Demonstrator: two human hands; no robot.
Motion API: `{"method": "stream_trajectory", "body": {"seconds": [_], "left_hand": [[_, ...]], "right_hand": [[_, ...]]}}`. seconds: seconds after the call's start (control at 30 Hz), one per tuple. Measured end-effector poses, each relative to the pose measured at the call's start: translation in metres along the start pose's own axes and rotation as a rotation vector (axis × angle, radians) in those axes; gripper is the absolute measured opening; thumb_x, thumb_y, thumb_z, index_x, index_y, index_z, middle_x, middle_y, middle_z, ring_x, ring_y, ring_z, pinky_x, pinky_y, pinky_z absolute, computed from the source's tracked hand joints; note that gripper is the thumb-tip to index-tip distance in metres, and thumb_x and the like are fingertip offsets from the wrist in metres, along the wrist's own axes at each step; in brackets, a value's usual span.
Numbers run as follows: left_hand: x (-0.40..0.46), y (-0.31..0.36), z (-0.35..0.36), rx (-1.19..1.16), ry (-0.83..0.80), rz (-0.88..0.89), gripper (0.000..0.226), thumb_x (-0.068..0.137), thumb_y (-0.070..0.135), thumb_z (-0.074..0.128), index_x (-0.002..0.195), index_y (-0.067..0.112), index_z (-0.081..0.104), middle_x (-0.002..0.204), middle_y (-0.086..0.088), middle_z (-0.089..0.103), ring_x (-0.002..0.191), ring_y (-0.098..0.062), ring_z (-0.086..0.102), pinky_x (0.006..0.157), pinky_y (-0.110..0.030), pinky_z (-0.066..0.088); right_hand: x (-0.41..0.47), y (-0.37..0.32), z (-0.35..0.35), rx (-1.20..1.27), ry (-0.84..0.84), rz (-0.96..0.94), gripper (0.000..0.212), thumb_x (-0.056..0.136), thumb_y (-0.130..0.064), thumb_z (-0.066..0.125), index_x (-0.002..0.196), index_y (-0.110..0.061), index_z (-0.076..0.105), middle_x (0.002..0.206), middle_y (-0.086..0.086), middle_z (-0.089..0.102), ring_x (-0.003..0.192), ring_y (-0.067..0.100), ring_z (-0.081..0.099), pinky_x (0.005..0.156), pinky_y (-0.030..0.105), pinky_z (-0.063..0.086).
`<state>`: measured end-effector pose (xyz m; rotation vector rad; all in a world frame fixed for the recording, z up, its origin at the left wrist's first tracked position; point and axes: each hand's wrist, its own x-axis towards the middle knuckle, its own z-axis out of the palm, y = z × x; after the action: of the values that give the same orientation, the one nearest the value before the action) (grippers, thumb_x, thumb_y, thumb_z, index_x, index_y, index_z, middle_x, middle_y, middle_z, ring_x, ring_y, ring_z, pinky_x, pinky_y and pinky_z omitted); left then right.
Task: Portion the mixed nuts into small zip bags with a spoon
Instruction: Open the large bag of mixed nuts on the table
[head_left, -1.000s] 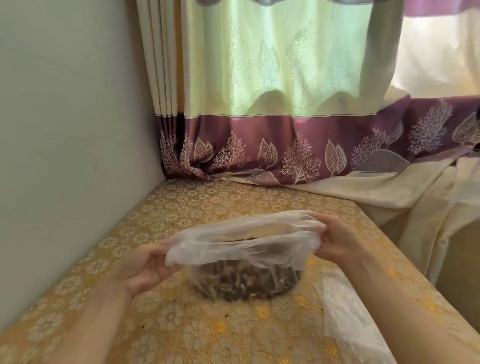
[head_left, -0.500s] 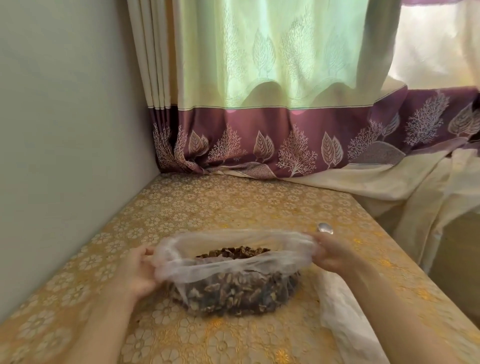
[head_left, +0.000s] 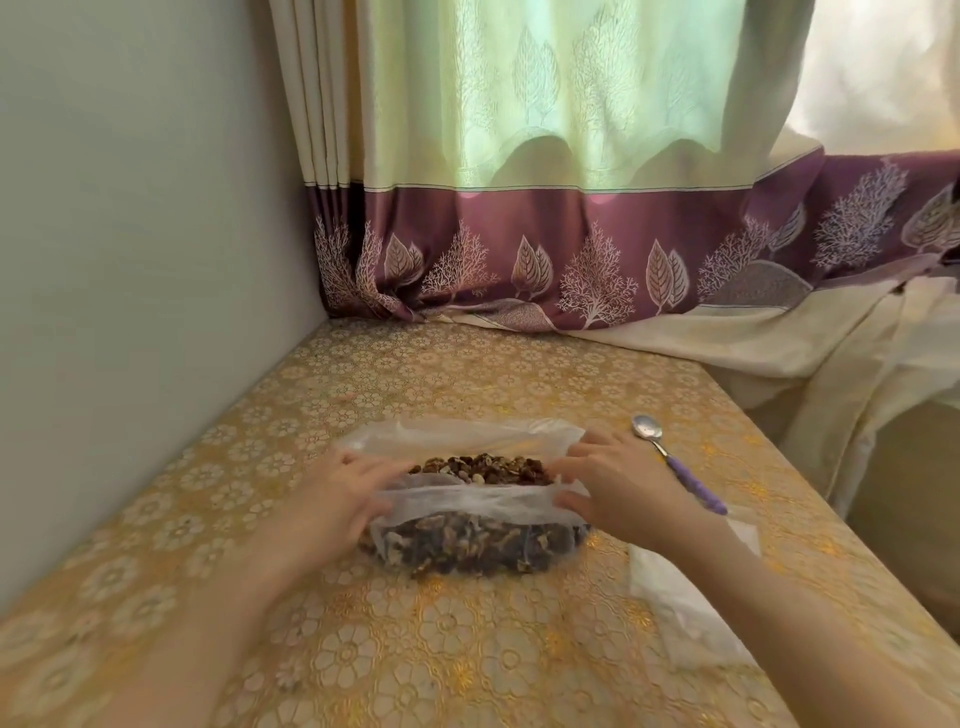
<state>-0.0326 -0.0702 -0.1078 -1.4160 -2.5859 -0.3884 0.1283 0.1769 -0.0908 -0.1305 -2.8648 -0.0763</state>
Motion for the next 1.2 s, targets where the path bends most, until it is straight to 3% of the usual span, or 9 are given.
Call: {"method": "stream_trajectory", "body": {"seconds": [0.2,0.3,0.43,0.53,0.67,0.73,0.83,1.03,1.2], "left_hand": [[-0.008,-0.003,0.010,0.089,0.056,0.038,0.041,0.091,0.038,0.051,0.132,0.032,0.046,0.112,0.014,0.053,0.107,-0.003,0.046,0.096,-0.018,0.035],[-0.019,0.006,0.010,0.079,0.155,0.096,0.016,0.086,0.028,0.063,0.102,0.024,0.064,0.075,0.017,0.055,0.067,-0.001,0.052,0.064,-0.013,0.042],[-0.031,0.014,0.009,-0.108,0.350,0.087,0.009,0.086,0.013,0.060,0.087,0.018,0.052,0.057,0.005,0.055,0.037,-0.008,0.050,0.030,-0.023,0.042],[-0.035,0.028,0.016,-0.296,0.451,-0.025,0.014,0.086,0.007,0.058,0.083,0.016,0.047,0.059,-0.003,0.054,0.042,-0.017,0.053,0.033,-0.023,0.043],[-0.045,0.031,0.029,-0.801,0.369,-0.305,0.009,0.084,0.005,0.058,0.077,0.008,0.054,0.070,-0.011,0.060,0.059,-0.027,0.057,0.054,-0.025,0.046],[-0.050,0.030,0.029,-1.143,0.338,-0.480,0.023,0.085,0.021,0.059,0.070,0.003,0.059,0.070,-0.011,0.066,0.067,-0.029,0.059,0.067,-0.035,0.047],[-0.048,0.030,0.027,-1.130,0.342,-0.703,0.048,0.083,0.045,0.061,0.063,0.002,0.063,0.062,-0.012,0.066,0.063,-0.023,0.058,0.074,-0.039,0.046],[-0.033,0.040,0.027,-0.789,0.125,-0.687,0.031,0.079,0.037,0.070,0.096,0.013,0.062,0.090,0.000,0.060,0.083,-0.014,0.055,0.075,-0.028,0.043],[-0.036,0.038,0.017,-1.149,0.047,-0.800,0.015,0.087,0.013,0.062,0.095,0.003,0.067,0.063,-0.002,0.063,0.047,-0.007,0.052,0.043,-0.016,0.043]], "right_hand": [[-0.013,-0.017,0.013,-0.080,-0.164,-0.003,0.022,0.095,-0.028,0.043,0.108,-0.023,0.060,0.100,-0.002,0.064,0.090,0.019,0.058,0.066,0.026,0.037],[-0.012,-0.021,0.016,-0.110,-0.152,0.102,0.011,0.094,-0.022,0.039,0.084,-0.019,0.041,0.076,-0.003,0.051,0.064,0.019,0.048,0.044,0.025,0.025],[-0.013,-0.028,0.021,-0.024,0.055,0.297,0.005,0.094,-0.018,0.046,0.095,-0.015,0.042,0.076,0.007,0.061,0.060,0.025,0.052,0.040,0.024,0.016],[-0.017,-0.038,0.025,0.336,0.335,0.436,0.022,0.086,-0.005,0.054,0.072,-0.013,0.039,0.057,0.000,0.045,0.049,0.015,0.039,0.041,0.022,0.021],[-0.032,-0.041,0.031,0.913,0.083,0.534,0.015,0.085,-0.016,0.065,0.078,-0.018,0.051,0.081,-0.002,0.061,0.075,0.007,0.057,0.059,0.007,0.042],[-0.040,-0.036,0.031,1.160,-0.005,0.574,0.013,0.089,-0.027,0.062,0.091,-0.014,0.059,0.094,0.005,0.068,0.084,0.014,0.068,0.073,0.025,0.057],[-0.039,-0.030,0.027,1.000,0.117,0.741,0.046,0.093,-0.044,0.051,0.080,-0.003,0.066,0.072,0.007,0.070,0.061,0.018,0.070,0.069,0.042,0.059],[-0.011,-0.029,0.027,0.452,-0.057,0.792,0.071,0.083,-0.074,0.038,0.052,-0.011,0.046,0.054,0.001,0.048,0.053,0.015,0.046,0.047,0.028,0.030],[-0.003,-0.024,0.030,0.465,-0.116,0.821,0.037,0.092,-0.028,0.056,0.061,-0.008,0.047,0.060,0.004,0.052,0.053,0.017,0.052,0.045,0.028,0.039]]}}
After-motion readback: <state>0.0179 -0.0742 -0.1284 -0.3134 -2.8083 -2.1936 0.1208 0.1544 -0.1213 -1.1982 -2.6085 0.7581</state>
